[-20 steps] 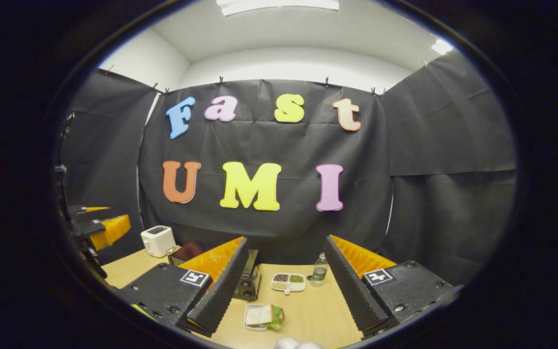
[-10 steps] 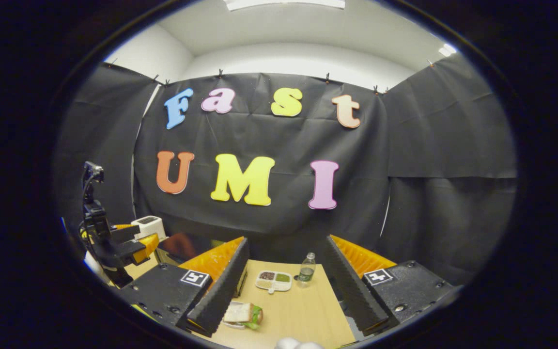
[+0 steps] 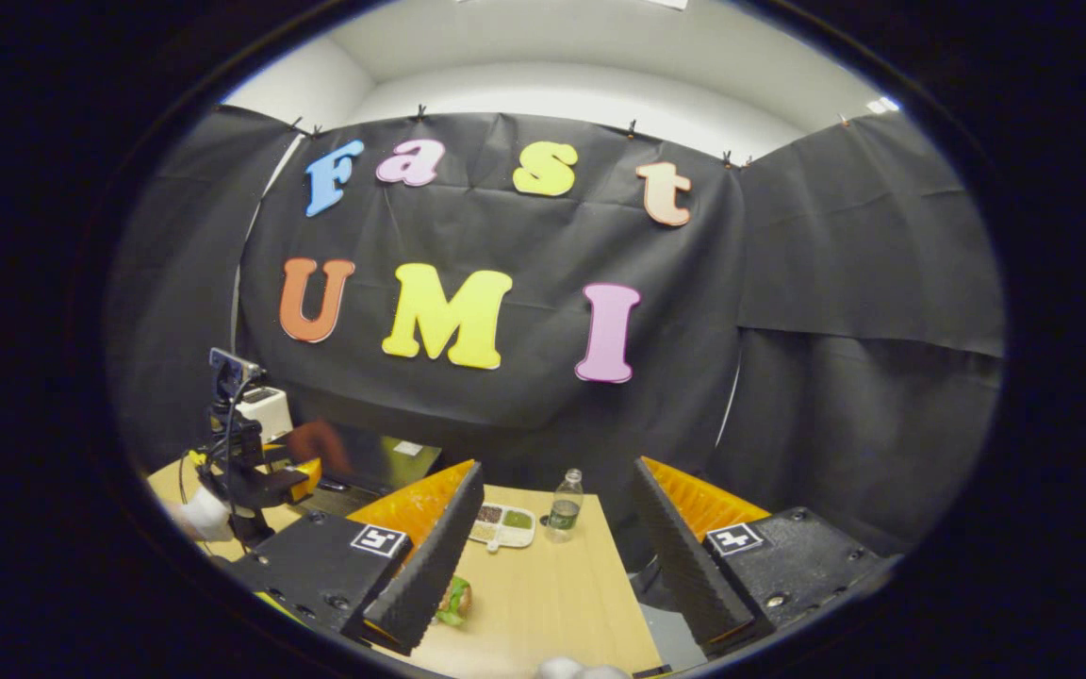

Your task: Open the electric oven with the left hand, put the food in, and close the electric oven.

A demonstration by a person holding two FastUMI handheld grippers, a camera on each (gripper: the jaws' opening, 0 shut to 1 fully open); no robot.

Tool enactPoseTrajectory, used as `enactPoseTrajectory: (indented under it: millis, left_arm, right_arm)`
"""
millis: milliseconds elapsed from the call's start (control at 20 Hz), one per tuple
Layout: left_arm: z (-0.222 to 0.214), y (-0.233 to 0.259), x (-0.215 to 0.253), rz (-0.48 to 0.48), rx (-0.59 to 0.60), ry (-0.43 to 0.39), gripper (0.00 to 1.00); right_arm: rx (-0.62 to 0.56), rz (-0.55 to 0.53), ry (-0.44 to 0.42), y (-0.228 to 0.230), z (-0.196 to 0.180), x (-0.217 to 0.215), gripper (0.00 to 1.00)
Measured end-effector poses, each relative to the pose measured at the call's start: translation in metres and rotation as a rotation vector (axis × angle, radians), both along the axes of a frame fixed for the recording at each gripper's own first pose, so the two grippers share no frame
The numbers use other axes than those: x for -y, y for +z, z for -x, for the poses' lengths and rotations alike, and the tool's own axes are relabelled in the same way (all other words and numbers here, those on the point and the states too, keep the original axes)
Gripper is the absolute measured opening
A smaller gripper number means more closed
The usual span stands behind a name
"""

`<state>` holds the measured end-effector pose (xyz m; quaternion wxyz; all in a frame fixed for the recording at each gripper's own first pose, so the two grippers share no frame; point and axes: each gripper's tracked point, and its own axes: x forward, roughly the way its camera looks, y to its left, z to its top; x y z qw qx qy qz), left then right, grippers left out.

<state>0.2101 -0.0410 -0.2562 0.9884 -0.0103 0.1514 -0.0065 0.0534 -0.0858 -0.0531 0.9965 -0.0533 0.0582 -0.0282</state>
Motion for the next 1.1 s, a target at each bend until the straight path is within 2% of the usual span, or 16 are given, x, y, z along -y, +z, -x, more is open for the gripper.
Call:
enactPoseTrajectory:
  millis: [200,300,350,400,450,500,550,750,800,850,900,1100]
  left_arm:
    - [-0.013,-0.025,0.003,-0.001,-0.05,-0.005,0.92]
    - [-0.014,-0.031,0.0,-0.033,-0.063,-0.004,0.94]
    - [-0.014,-0.031,0.0,-0.046,-0.065,-0.012,0.84]
    - [-0.01,-0.032,0.002,-0.042,-0.069,-0.011,0.95]
    - [-0.009,-0.032,0.003,-0.038,-0.073,-0.012,0.84]
    - [-0.008,-0.033,0.002,-0.037,-0.077,-0.012,0.84]
    - [-0.006,-0.032,0.002,-0.037,-0.075,-0.011,0.95]
    - [0.012,-0.033,0.002,-0.045,-0.073,-0.015,0.95]
    - [0.016,-0.034,0.002,-0.046,-0.075,-0.015,0.95]
    - [0.023,-0.035,0.002,-0.042,-0.083,-0.014,0.95]
    - [0.031,-0.038,0.003,-0.036,-0.09,-0.013,0.95]
    - [0.057,-0.047,0.004,-0.046,-0.105,-0.019,0.95]
  right_arm:
    - [-0.034,-0.01,-0.005,-0.012,-0.007,0.004,0.92]
    - [-0.043,-0.011,-0.005,-0.015,-0.011,0.005,0.92]
    - [-0.048,-0.009,-0.004,-0.016,-0.013,0.005,0.92]
    - [-0.047,-0.008,0.001,-0.017,-0.014,0.003,0.92]
    - [-0.044,-0.009,0.007,-0.016,-0.015,0.001,0.92]
    - [-0.042,-0.008,0.011,-0.016,-0.018,0.0,0.92]
    - [-0.041,-0.01,0.015,-0.016,-0.02,-0.001,0.92]
    - [-0.039,-0.016,0.039,-0.019,-0.025,-0.011,0.92]
    - [-0.039,-0.016,0.041,-0.02,-0.026,-0.013,0.99]
    - [-0.043,-0.019,0.045,-0.021,-0.027,-0.014,0.99]
    - [-0.046,-0.024,0.049,-0.023,-0.025,-0.016,0.91]
    - [-0.057,-0.027,0.061,-0.029,-0.021,-0.024,0.92]
